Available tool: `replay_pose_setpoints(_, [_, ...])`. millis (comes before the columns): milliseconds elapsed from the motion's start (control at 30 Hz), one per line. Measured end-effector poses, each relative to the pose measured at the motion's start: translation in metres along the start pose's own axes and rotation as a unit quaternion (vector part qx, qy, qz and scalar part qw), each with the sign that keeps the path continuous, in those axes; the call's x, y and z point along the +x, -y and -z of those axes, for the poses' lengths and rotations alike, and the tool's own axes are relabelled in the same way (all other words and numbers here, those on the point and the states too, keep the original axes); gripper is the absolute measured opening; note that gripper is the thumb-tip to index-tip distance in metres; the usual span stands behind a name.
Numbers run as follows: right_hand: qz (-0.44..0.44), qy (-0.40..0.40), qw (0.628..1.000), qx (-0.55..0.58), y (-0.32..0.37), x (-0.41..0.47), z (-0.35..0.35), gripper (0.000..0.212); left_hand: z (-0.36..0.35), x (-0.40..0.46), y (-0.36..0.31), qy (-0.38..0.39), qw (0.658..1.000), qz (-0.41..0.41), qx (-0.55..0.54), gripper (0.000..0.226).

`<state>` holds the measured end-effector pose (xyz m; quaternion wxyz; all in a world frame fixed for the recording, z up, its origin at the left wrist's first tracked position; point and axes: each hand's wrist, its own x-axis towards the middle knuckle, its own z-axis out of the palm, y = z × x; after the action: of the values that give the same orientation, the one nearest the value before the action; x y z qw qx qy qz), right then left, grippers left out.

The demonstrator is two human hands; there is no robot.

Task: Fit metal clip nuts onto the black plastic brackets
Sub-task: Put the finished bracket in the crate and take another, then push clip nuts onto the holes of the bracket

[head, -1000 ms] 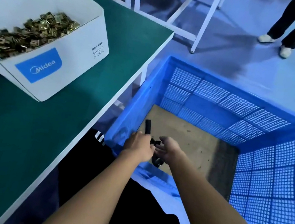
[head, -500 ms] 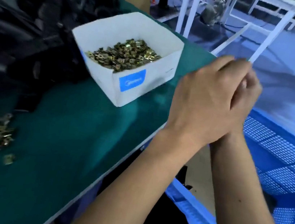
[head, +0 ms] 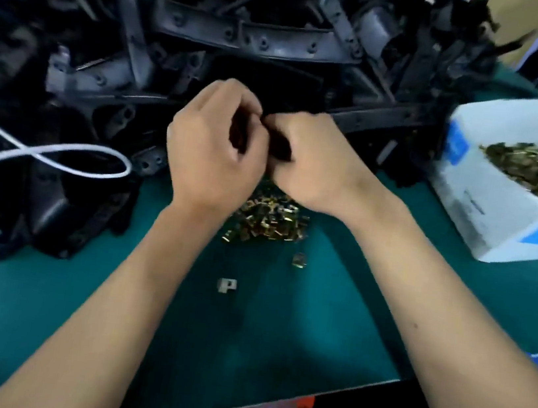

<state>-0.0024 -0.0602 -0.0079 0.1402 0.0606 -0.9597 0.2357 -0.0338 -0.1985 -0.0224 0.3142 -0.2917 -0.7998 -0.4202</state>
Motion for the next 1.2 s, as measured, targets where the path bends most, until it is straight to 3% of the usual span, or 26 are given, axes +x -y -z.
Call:
replay_pose_setpoints(67, [0.021,0.078,0.997,0.004,0.013,0.002,-0.014,0.007,0.013,-0.007,0.035,0.014,0.996,0.005,0.090,0.012])
replay_pose_setpoints(133, [0.049,0.111,0.990,-0.067,0.018,0.002,-0.031,0.031,0.012,-0.013,0.058,0.054,0.989,-0.009,0.135,0.021])
replay_pose_setpoints(200, [0.078,0.117,0.985,-0.098,0.012,-0.002,-0.043,0.045,0.010,-0.012,0.076,0.129,0.978,-0.018,0.162,0.044])
replay_pose_setpoints(267, [0.088,0.116,0.987,-0.073,0.005,-0.002,-0.046,0.040,0.003,-0.011,0.086,0.210,0.954,-0.016,0.211,0.061])
replay_pose_setpoints(333, [0.087,0.116,0.988,-0.046,0.000,-0.002,-0.048,0.024,-0.003,-0.010,0.086,0.232,0.944,0.002,0.235,0.065])
replay_pose_setpoints(433, [0.077,0.095,0.992,0.038,-0.004,-0.003,-0.047,0.005,-0.002,-0.008,0.083,0.146,0.961,-0.005,0.234,0.048])
replay_pose_setpoints(633, [0.076,0.002,0.967,0.243,-0.014,-0.010,-0.029,0.005,0.005,-0.008,0.076,0.028,0.993,-0.008,0.113,0.051])
replay_pose_setpoints(800, [0.036,-0.042,0.905,0.422,-0.027,-0.015,-0.018,0.008,0.007,-0.004,0.068,-0.081,0.996,0.007,0.021,0.035])
replay_pose_setpoints(967, [-0.051,-0.065,0.887,0.454,-0.030,-0.011,-0.028,0.008,0.013,0.005,0.058,-0.172,0.976,0.013,-0.131,0.007])
replay_pose_setpoints(1067, [-0.078,-0.067,0.883,0.459,-0.031,-0.011,-0.032,0.013,0.024,0.012,0.052,-0.079,0.956,0.061,-0.278,0.007])
replay_pose_setpoints(1133, [-0.095,-0.066,0.878,0.464,-0.031,-0.010,-0.033,0.010,0.033,0.013,0.049,0.089,0.920,0.159,-0.346,0.016])
replay_pose_setpoints(1200, [-0.117,-0.068,0.874,0.466,-0.032,-0.010,-0.033,0.002,0.038,0.007,0.049,0.263,0.877,0.235,-0.326,0.036])
